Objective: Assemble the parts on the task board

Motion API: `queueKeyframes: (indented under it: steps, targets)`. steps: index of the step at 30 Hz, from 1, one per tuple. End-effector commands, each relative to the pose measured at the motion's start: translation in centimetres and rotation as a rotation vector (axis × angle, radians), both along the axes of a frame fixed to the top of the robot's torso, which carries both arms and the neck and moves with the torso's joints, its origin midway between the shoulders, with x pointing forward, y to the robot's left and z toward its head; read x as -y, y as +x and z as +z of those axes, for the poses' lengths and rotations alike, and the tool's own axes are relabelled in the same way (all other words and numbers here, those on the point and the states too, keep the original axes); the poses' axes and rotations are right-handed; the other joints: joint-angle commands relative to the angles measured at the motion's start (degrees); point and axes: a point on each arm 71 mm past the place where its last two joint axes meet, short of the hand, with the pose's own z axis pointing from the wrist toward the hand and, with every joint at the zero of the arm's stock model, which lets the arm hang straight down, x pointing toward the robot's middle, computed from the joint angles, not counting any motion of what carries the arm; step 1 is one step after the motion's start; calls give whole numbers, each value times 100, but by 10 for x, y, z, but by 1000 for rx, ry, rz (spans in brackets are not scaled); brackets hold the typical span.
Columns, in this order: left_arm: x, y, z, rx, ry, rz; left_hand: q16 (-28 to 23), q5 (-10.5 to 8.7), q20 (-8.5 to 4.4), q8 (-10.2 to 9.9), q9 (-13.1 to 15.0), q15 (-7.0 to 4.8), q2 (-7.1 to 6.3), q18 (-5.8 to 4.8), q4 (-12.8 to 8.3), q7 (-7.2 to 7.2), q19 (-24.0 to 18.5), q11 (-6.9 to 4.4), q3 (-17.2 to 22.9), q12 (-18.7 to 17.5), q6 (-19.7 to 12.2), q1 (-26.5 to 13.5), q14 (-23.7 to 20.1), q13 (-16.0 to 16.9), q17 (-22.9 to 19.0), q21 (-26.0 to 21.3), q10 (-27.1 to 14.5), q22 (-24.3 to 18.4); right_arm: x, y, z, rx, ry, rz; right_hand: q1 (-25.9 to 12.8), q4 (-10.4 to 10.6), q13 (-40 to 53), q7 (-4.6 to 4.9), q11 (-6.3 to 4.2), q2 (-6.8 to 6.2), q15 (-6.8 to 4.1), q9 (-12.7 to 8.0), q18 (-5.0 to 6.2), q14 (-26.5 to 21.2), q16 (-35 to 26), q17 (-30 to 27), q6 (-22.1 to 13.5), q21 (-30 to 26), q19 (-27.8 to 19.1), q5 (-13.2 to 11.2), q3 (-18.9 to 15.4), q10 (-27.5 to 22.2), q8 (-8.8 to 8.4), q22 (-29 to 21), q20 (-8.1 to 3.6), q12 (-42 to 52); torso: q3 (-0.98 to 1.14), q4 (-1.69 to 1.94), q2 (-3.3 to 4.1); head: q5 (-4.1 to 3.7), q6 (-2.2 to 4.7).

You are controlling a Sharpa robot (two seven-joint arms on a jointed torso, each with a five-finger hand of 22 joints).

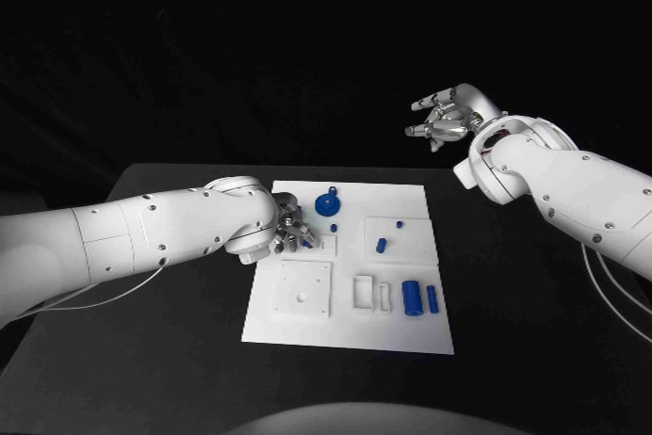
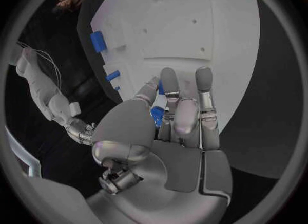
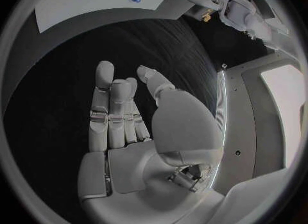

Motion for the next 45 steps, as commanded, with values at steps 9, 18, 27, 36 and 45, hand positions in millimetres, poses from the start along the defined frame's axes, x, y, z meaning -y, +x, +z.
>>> queueKeyframes:
  steps: [9, 18, 27, 36, 45]
  targets:
    - [10, -5, -8, -71, 36, -66, 46, 137, 17, 8, 625, 39, 90, 26, -151, -718, 42, -37, 124, 51, 1169, -44, 11, -62, 42, -102, 273, 89, -2, 0, -1, -12, -5, 16, -33, -21, -9, 27, 8, -13, -6, 6, 79, -55, -31, -5, 12, -18, 126, 24, 42, -41, -13, 14, 32, -13, 2, 3, -3, -3, -15]
    - [11, -5, -8, -86, 34, -70, 74, 222, 22, 17, 654, 42, 148, 26, -224, -724, 63, -39, 209, 86, 1190, -158, 18, -87, 83, -158, 272, 143, -2, 0, -1, -14, -7, 16, -29, -28, -9, 27, 8, -9, -7, 6, 80, -56, -31, -5, 12, -18, 126, 20, 50, -39, -12, 17, 32, -13, -2, 5, 1, -9, -11]
    - [7, -4, -9, -97, 29, -59, 87, 228, 34, 17, 664, 44, 169, 35, -271, -726, 75, -42, 251, 105, 1199, -187, 21, -118, 102, -198, 273, 184, -2, 1, -2, -17, -7, 16, -28, -43, -11, 28, 9, -10, -6, 6, 81, -57, -31, -5, 8, -20, 124, 18, 65, -40, -12, 27, 32, -15, 1, 9, 1, -5, -7]
    - [6, -3, -10, -109, 29, -59, 98, 241, 46, 20, 685, 46, 173, 45, -305, -726, 84, -42, 272, 123, 1198, -190, 22, -152, 114, -222, 273, 210, -2, 1, -3, -21, -8, 17, -30, -55, -14, 29, 10, -8, -5, 6, 81, -62, -34, -6, -4, -25, 121, 16, 75, -46, -13, 36, 33, -20, -1, 4, 1, -4, -14]
    - [8, -4, -10, -119, 41, -76, 99, 233, 59, 20, 702, 50, 177, 55, -323, -726, 86, -42, 278, 141, 1200, -201, 20, -193, 115, -254, 273, 237, -2, 1, -3, -22, -9, 19, -30, -55, -14, 29, 10, -8, -5, 6, 81, -62, -34, -6, -4, -25, 121, 16, 75, -46, -13, 36, 33, -20, 0, 9, -3, -5, -23]
